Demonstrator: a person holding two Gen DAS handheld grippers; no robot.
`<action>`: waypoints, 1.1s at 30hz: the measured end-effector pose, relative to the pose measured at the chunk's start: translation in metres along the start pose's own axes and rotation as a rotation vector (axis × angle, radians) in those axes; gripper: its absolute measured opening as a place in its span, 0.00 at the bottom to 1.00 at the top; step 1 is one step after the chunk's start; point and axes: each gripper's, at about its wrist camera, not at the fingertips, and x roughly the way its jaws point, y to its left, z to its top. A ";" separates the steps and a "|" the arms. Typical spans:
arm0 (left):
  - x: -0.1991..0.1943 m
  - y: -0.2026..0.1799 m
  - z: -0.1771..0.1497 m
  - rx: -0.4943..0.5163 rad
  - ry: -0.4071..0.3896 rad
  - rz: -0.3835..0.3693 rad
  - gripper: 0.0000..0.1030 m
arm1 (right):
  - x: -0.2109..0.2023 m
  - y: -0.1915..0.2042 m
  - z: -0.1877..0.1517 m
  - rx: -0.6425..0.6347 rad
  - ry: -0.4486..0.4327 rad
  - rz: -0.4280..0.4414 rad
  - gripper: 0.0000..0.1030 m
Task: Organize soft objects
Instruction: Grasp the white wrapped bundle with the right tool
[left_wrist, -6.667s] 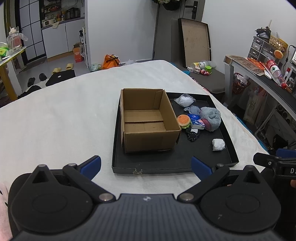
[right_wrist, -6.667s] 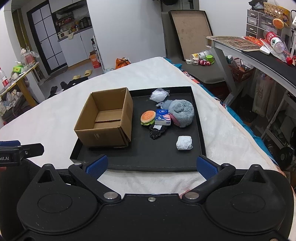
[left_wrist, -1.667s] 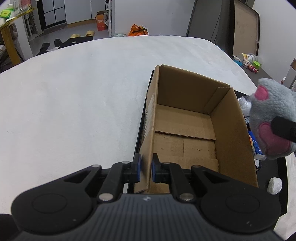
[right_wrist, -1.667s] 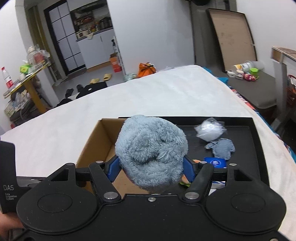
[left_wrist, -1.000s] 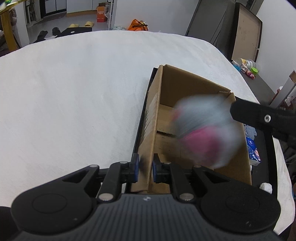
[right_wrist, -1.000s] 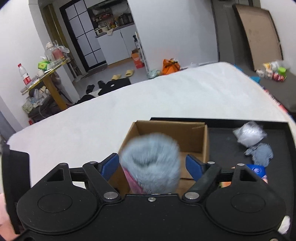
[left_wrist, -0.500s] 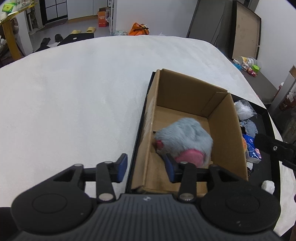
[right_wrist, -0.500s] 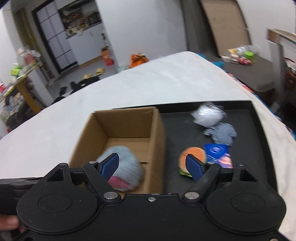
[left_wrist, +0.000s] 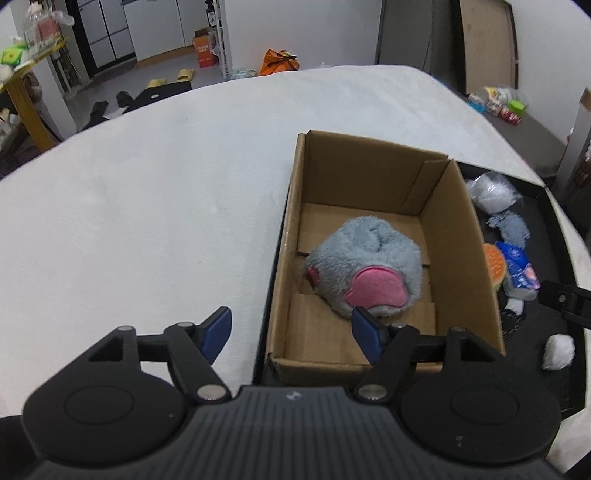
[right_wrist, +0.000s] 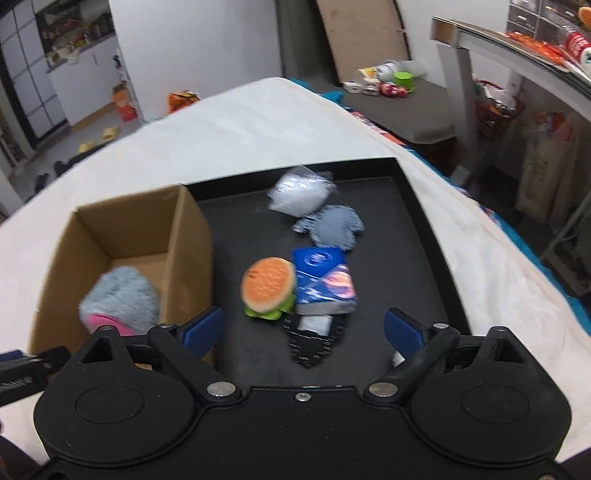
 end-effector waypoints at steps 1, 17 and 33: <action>0.001 -0.001 0.000 0.005 0.002 0.013 0.70 | 0.001 -0.002 -0.002 0.000 0.003 -0.013 0.94; 0.004 -0.022 -0.005 0.053 0.017 0.106 0.74 | 0.039 -0.063 -0.014 0.099 0.107 -0.174 0.95; 0.009 -0.042 -0.007 0.103 0.019 0.134 0.74 | 0.082 -0.078 -0.031 0.155 0.287 -0.134 0.45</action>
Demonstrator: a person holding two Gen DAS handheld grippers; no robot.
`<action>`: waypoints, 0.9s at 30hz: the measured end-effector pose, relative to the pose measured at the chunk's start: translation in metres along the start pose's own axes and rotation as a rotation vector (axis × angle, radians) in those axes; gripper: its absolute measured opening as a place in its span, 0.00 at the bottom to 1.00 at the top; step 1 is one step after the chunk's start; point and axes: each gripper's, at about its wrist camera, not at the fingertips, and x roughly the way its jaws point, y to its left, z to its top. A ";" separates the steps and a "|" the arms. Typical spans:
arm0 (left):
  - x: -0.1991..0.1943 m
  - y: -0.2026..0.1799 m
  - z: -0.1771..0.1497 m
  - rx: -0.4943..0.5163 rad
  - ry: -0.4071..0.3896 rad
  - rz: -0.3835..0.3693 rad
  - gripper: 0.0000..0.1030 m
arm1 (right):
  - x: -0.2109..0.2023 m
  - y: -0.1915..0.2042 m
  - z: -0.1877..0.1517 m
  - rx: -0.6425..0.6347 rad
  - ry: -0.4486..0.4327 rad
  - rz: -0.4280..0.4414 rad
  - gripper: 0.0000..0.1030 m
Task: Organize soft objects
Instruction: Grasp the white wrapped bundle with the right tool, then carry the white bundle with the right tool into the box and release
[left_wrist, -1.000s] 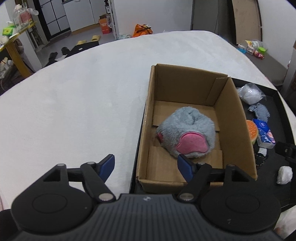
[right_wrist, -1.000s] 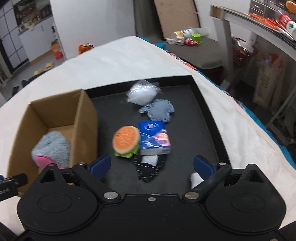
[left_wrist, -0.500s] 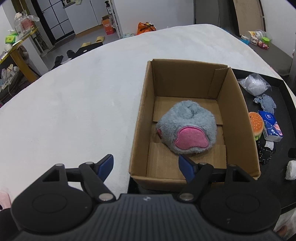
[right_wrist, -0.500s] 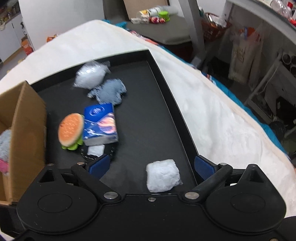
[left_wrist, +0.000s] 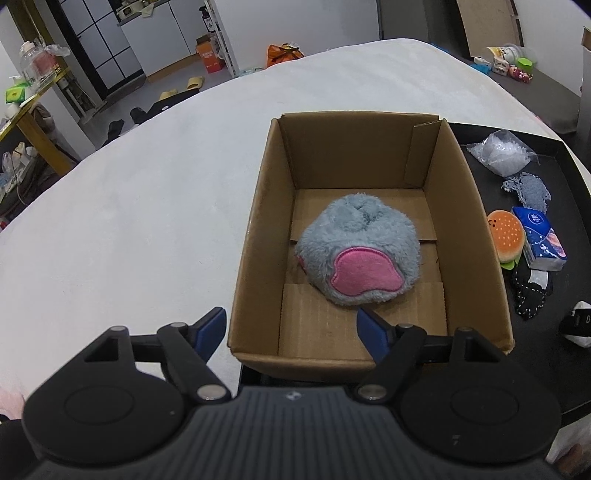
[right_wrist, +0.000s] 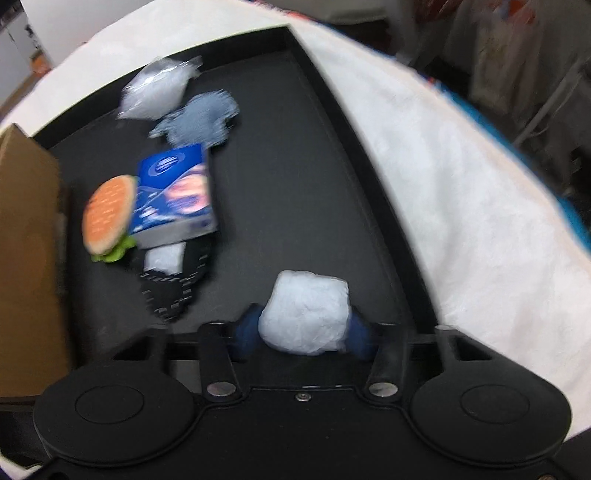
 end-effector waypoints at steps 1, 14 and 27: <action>0.000 0.000 0.000 0.003 -0.002 -0.001 0.74 | 0.000 0.000 -0.001 0.008 0.002 0.024 0.45; -0.004 0.016 0.000 -0.029 -0.024 -0.014 0.74 | -0.039 0.013 -0.005 -0.025 -0.131 0.148 0.44; 0.000 0.033 0.001 -0.072 -0.036 -0.059 0.74 | -0.080 0.034 -0.004 -0.058 -0.259 0.247 0.44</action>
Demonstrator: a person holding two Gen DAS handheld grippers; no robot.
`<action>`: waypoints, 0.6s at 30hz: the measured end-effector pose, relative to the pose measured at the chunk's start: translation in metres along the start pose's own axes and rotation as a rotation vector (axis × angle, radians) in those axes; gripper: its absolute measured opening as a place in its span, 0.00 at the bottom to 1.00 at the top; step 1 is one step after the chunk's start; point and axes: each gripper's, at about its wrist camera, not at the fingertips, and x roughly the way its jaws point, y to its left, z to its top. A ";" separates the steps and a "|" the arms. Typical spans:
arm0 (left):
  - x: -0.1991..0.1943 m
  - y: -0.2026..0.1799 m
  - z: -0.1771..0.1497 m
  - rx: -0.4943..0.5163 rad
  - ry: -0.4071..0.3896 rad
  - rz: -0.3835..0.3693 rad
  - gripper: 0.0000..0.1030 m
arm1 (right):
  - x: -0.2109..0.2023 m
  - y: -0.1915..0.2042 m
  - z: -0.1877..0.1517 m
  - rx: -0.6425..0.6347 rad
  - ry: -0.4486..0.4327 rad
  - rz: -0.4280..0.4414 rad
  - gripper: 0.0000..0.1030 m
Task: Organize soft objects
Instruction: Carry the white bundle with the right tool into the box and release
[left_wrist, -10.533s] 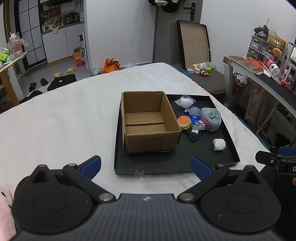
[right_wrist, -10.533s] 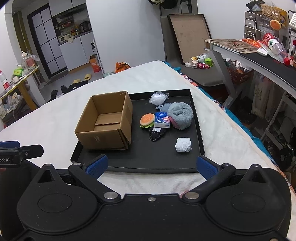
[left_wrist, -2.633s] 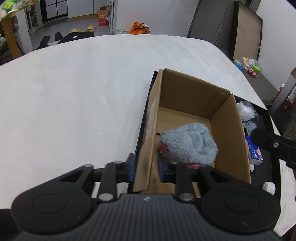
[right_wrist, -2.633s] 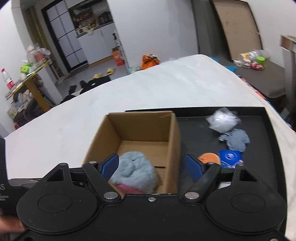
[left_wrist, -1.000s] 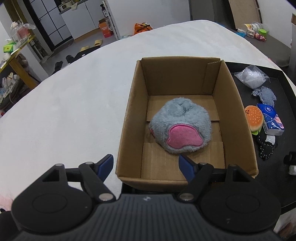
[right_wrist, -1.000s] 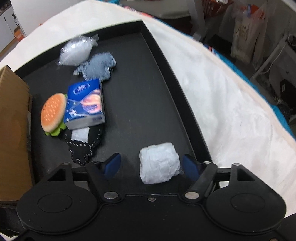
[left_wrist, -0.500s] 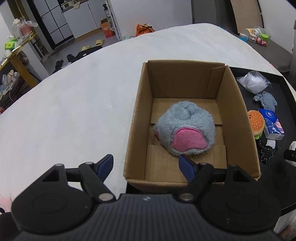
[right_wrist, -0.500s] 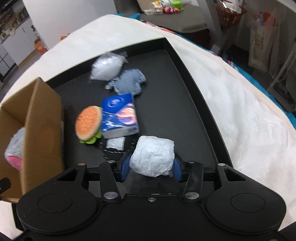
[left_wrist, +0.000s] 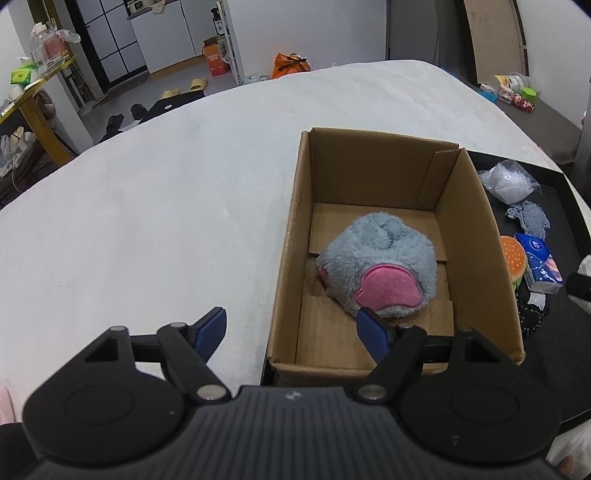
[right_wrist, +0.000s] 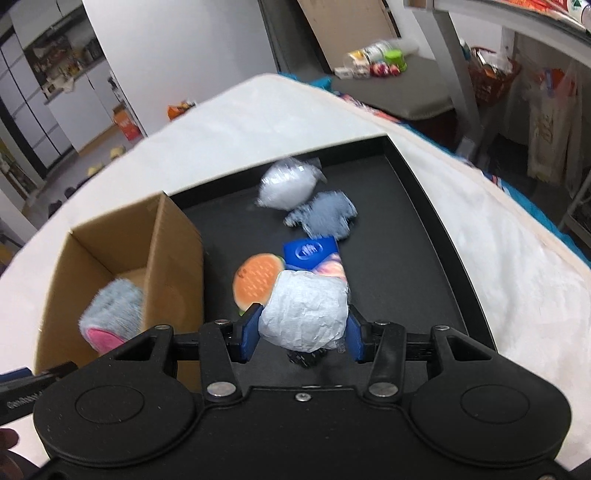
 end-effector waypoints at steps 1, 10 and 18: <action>0.000 0.001 0.000 -0.002 0.000 -0.004 0.74 | -0.001 0.000 0.001 0.002 -0.009 0.008 0.44; 0.001 0.020 -0.004 -0.059 -0.013 -0.067 0.69 | -0.014 0.015 0.007 0.019 -0.064 0.109 0.44; 0.007 0.035 -0.004 -0.112 -0.009 -0.138 0.46 | -0.021 0.051 0.007 -0.106 -0.094 0.178 0.44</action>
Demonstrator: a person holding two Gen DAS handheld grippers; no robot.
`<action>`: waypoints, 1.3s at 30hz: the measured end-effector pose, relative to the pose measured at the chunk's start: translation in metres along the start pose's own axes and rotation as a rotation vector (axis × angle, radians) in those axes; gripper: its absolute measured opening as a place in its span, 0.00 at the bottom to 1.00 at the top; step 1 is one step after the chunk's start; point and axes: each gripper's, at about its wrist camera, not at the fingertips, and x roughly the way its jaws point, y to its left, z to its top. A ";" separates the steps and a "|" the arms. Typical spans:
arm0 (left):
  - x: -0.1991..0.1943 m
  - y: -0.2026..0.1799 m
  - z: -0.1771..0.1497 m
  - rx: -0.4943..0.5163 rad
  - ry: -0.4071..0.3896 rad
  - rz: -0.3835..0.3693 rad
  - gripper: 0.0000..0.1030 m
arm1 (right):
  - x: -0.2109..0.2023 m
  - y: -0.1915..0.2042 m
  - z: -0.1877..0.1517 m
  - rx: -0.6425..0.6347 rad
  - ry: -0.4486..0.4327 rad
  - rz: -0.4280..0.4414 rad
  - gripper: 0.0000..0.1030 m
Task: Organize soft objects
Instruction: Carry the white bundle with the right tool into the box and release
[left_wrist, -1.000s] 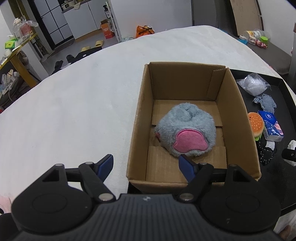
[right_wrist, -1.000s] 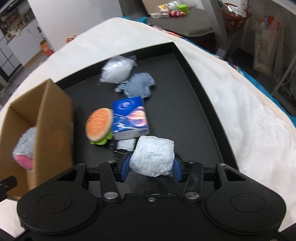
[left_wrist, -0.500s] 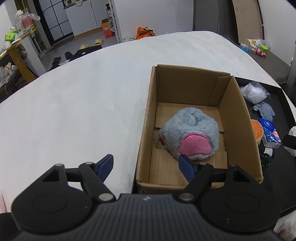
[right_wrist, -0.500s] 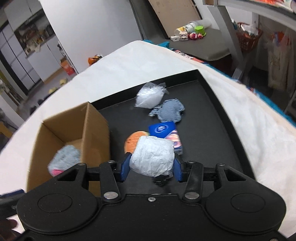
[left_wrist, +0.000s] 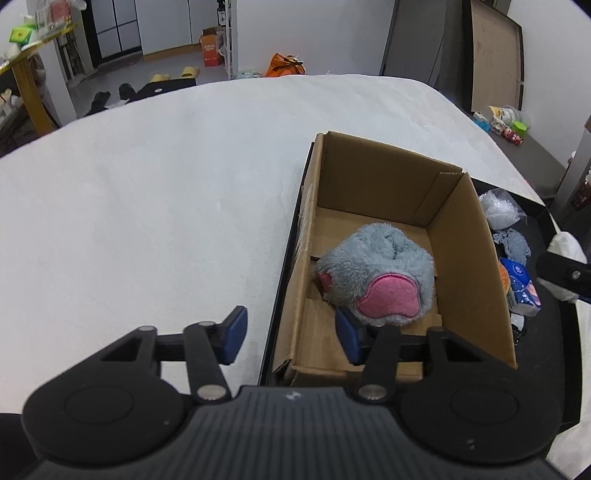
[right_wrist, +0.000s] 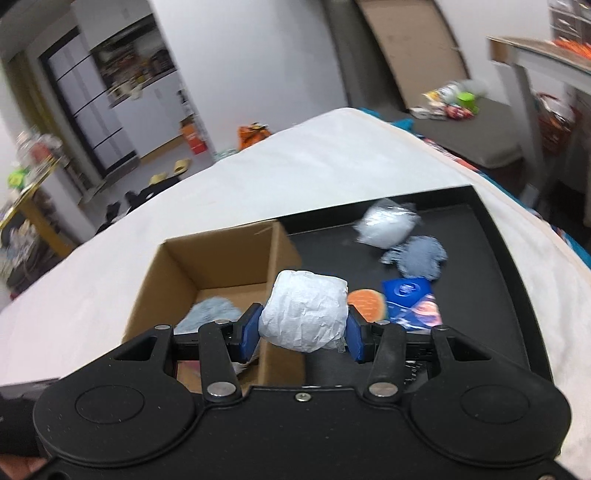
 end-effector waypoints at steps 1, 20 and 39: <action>0.000 0.001 0.000 -0.006 0.001 -0.008 0.44 | 0.001 0.005 0.001 -0.018 0.006 0.007 0.44; 0.017 0.024 0.014 -0.160 0.052 -0.115 0.14 | 0.035 0.088 0.016 -0.203 0.065 0.058 0.45; 0.019 0.028 0.017 -0.204 0.069 -0.125 0.16 | 0.037 0.093 0.016 -0.207 0.082 0.094 0.54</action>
